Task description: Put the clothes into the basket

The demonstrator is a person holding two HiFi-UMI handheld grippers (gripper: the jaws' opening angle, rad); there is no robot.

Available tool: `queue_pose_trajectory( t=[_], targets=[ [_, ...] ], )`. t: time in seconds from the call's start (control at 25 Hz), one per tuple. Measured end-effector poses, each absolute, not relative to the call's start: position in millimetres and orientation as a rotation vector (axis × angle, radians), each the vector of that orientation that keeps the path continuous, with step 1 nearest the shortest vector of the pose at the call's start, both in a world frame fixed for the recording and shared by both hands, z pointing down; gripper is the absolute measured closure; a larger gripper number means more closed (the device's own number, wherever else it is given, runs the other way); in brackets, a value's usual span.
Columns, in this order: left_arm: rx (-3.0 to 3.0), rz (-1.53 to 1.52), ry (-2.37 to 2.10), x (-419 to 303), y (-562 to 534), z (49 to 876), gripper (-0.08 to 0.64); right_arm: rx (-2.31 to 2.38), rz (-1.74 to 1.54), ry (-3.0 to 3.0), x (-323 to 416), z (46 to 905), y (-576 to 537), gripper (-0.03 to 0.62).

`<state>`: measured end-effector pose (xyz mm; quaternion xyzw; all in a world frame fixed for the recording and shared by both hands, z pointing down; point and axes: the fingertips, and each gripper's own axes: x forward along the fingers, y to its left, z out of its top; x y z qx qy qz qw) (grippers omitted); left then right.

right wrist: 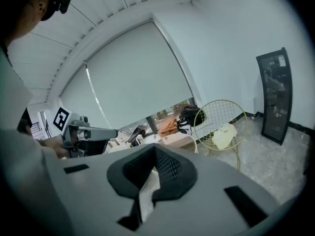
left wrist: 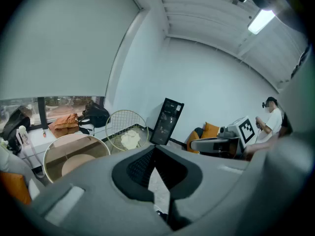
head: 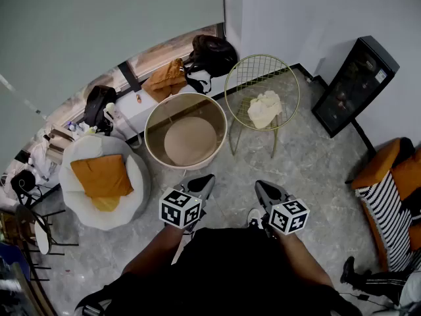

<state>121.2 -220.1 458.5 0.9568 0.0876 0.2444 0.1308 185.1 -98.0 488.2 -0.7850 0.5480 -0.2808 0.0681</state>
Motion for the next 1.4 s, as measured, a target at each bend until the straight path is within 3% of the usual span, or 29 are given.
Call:
queue_pose_trajectory(
  t=[0.8,1.4],
  targets=[
    [2.702,0.791,0.263,155,-192,474,0.558,-2.214,-0.865,1.717,217,490,-94,0.577],
    [2.717,0.807,0.264,255,-126,470,0.558,-2.283,-0.867,1.766,311,491,-32,0.577]
  ],
)
